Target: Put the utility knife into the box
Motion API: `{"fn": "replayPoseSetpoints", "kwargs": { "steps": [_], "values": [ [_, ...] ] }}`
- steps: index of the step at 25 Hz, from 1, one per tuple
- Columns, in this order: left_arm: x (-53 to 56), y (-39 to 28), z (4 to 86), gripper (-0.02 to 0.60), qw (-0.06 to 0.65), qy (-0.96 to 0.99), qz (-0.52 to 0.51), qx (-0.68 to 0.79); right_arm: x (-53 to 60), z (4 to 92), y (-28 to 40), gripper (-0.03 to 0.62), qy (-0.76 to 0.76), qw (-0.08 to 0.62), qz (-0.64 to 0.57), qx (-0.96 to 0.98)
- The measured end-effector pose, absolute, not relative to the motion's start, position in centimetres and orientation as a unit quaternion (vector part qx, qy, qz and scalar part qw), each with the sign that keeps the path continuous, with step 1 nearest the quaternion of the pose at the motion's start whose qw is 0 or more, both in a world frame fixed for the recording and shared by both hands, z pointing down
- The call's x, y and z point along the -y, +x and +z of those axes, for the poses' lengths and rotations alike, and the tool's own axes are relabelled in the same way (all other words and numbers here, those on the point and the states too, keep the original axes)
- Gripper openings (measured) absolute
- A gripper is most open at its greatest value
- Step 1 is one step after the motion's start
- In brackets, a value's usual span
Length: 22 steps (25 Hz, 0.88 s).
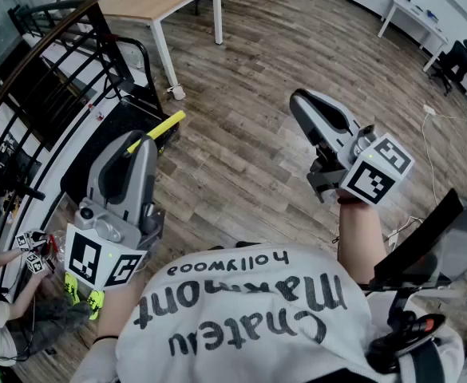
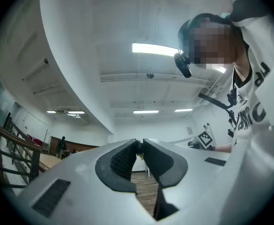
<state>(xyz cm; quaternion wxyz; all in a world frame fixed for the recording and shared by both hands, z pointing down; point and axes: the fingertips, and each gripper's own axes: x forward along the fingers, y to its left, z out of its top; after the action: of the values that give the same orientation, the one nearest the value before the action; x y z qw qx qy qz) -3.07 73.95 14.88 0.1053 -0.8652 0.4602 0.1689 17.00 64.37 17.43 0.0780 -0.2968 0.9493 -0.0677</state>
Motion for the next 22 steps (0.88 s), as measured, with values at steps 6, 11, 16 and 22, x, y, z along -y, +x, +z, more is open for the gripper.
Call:
{"fn": "replayPoseSetpoints", "kwargs": {
  "steps": [6, 11, 16, 22],
  "values": [
    [-74.3, -3.2, 15.2, 0.046, 0.107, -0.866, 0.17, -0.459, -64.8, 18.2, 16.5, 0.051, -0.296, 0.067, -0.065, -0.951],
    [-74.4, -2.9, 15.6, 0.046, 0.106, -0.865, 0.167, -0.461, -64.8, 18.5, 16.9, 0.051, -0.295, 0.067, -0.062, -0.951],
    [-73.9, -2.6, 15.5, 0.046, 0.102, -0.866, 0.168, -0.461, -64.4, 18.6, 17.2, 0.051, -0.295, 0.064, -0.065, -0.951],
    [-73.5, -1.8, 15.9, 0.046, 0.097, -0.868, 0.165, -0.459, -64.2, 18.7, 18.5, 0.051, -0.305, 0.079, -0.053, -0.948]
  ]
}}
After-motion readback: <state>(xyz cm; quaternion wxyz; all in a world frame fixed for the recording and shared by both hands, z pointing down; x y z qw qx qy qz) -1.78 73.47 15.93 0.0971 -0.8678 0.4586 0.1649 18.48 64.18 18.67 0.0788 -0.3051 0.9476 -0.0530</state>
